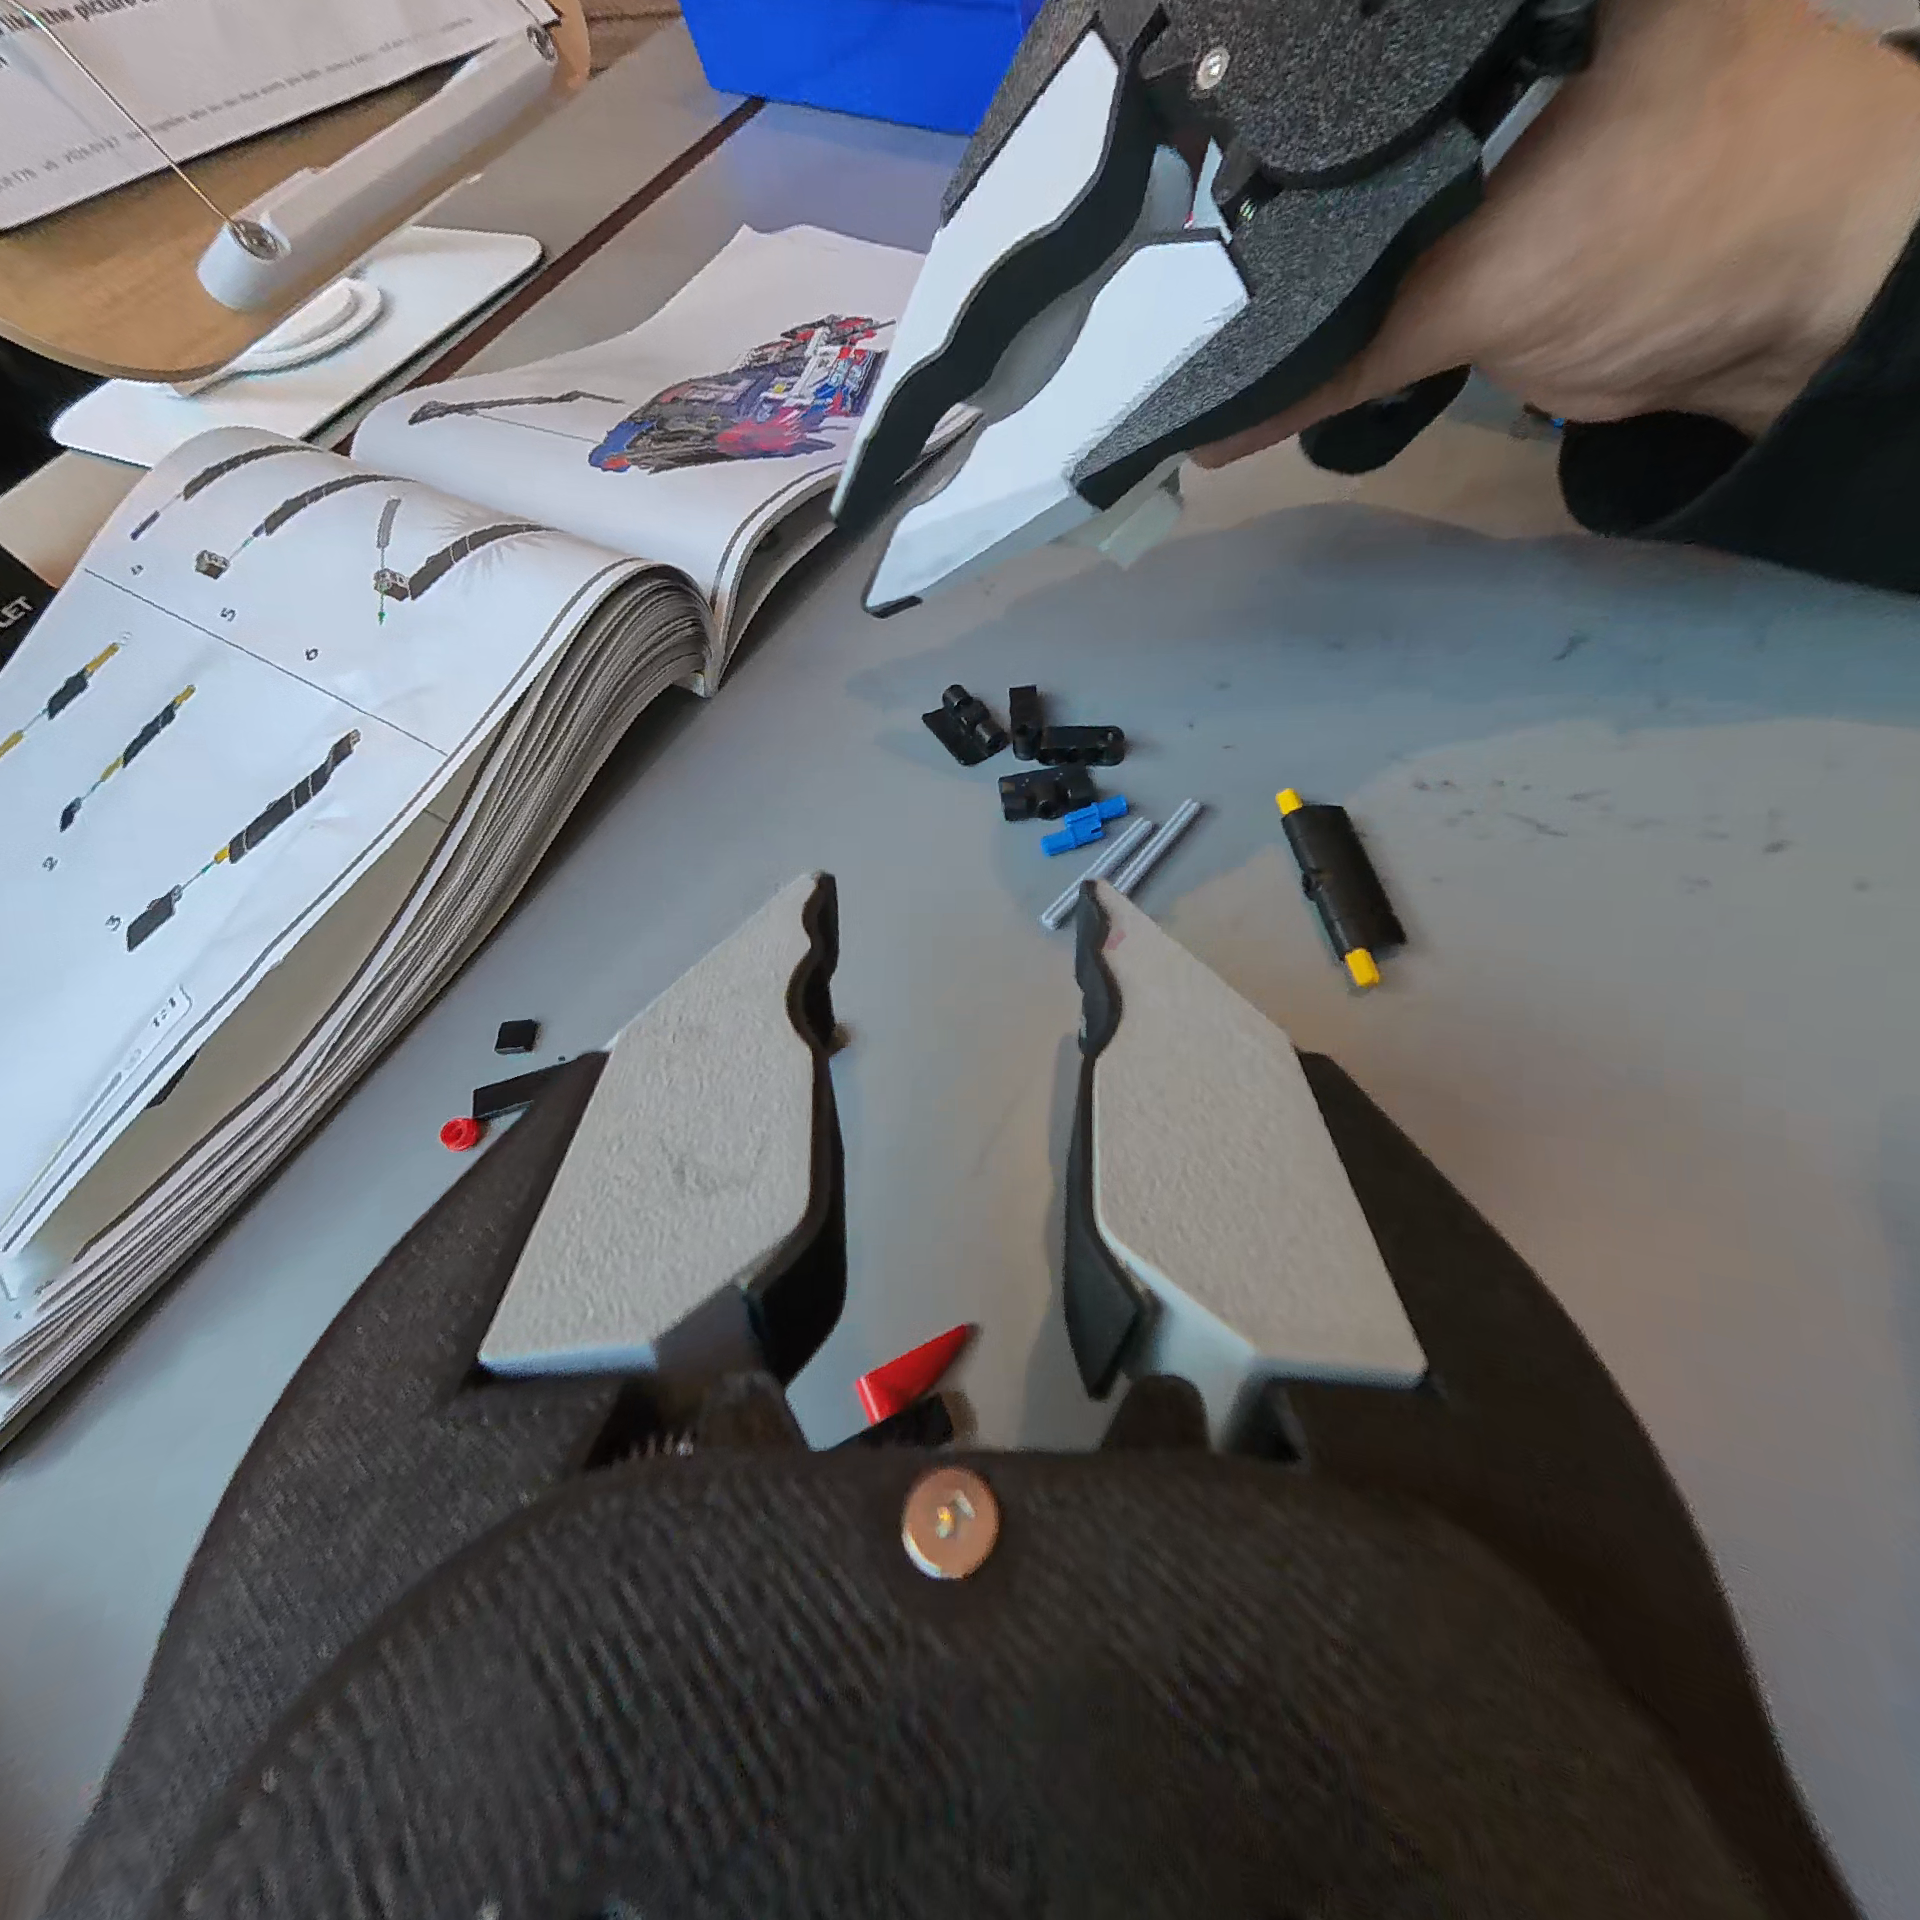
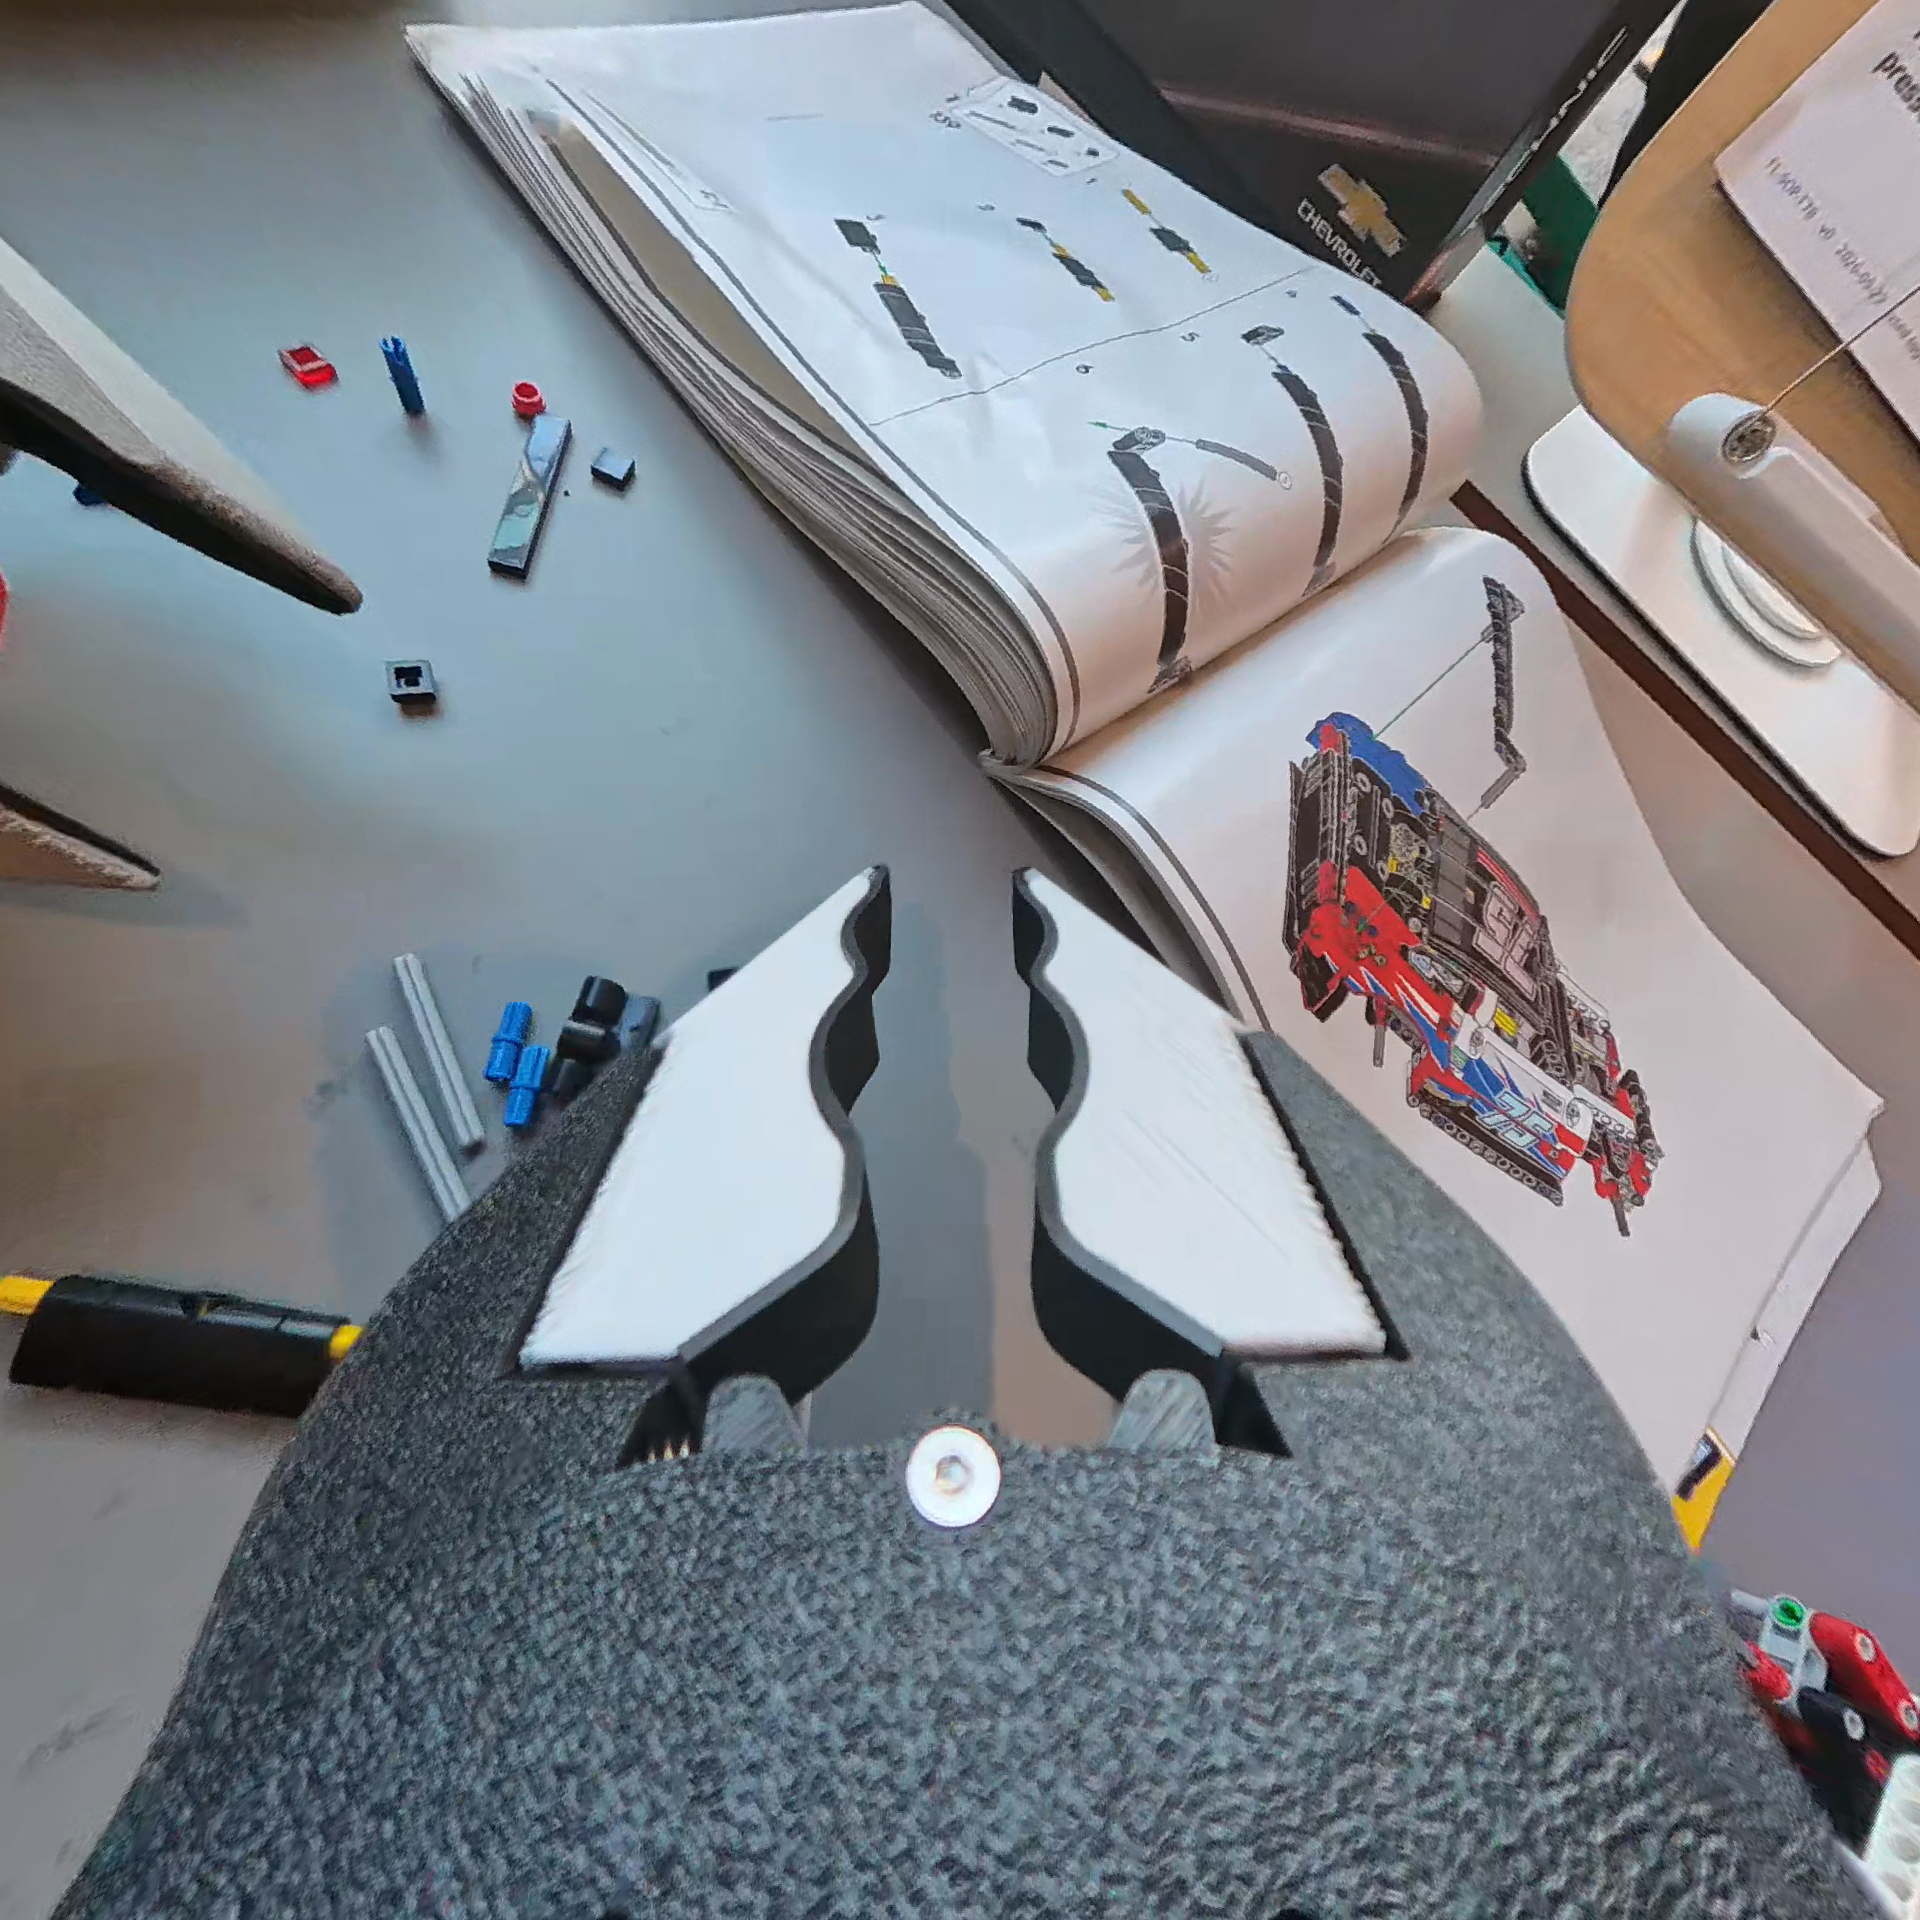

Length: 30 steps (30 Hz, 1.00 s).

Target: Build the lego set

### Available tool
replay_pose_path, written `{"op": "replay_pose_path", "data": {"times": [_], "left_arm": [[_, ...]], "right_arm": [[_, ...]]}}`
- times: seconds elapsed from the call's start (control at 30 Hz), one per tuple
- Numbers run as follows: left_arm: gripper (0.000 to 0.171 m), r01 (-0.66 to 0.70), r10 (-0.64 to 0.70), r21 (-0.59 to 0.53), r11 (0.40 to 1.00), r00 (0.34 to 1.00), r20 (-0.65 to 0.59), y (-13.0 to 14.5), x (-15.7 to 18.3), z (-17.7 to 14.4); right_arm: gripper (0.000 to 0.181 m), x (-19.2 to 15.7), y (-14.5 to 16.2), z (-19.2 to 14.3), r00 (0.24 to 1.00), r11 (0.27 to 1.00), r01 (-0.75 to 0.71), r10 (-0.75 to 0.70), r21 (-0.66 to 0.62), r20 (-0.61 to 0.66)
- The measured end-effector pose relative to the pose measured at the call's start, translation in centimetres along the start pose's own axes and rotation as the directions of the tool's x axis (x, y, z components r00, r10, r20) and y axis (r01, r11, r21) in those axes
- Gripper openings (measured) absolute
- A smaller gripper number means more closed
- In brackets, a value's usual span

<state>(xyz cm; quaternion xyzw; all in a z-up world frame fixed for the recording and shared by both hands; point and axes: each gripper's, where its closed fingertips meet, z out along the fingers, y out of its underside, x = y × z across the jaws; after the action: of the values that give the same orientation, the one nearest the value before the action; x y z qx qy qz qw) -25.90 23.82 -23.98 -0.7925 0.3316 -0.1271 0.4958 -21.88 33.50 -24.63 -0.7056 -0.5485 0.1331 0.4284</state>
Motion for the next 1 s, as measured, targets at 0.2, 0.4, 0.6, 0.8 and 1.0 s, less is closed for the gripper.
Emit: {"op": "replay_pose_path", "data": {"times": [0.2,0.4,0.6,0.8,1.0], "left_arm": [[0.042,0.033,-0.033,0.002,0.999,0.999,-0.021,-0.1,0.1,0.0],[0.042,0.032,-0.032,-0.025,0.999,0.999,-0.024,0.4,0.2,0.3],[0.042,0.056,-0.057,-0.026,0.998,0.998,-0.039,0.4,0.3,0.2],[0.041,0.04,-0.041,-0.044,0.998,0.999,-0.025,0.7,0.2,0.2],[0.041,0.037,-0.038,-0.045,0.998,0.999,-0.024,0.6,0.2,0.1]], "right_arm": [[0.024,-0.3,1.6,-0.1,0.998,0.998,-0.019,0.022,-0.061,0.052],[0.022,-0.2,2.6,-0.1,0.996,0.991,-0.02,0.03,-0.132,0.08],[0.021,-0.4,2.7,-0.3,0.993,0.987,-0.02,0.038,-0.162,0.113],[0.021,-0.2,3.4,0.1,0.989,0.972,-0.039,0.071,-0.231,0.133],[0.021,-1.9,2.5,0.1,0.963,0.968,-0.049,0.111,-0.248,0.244]]}}
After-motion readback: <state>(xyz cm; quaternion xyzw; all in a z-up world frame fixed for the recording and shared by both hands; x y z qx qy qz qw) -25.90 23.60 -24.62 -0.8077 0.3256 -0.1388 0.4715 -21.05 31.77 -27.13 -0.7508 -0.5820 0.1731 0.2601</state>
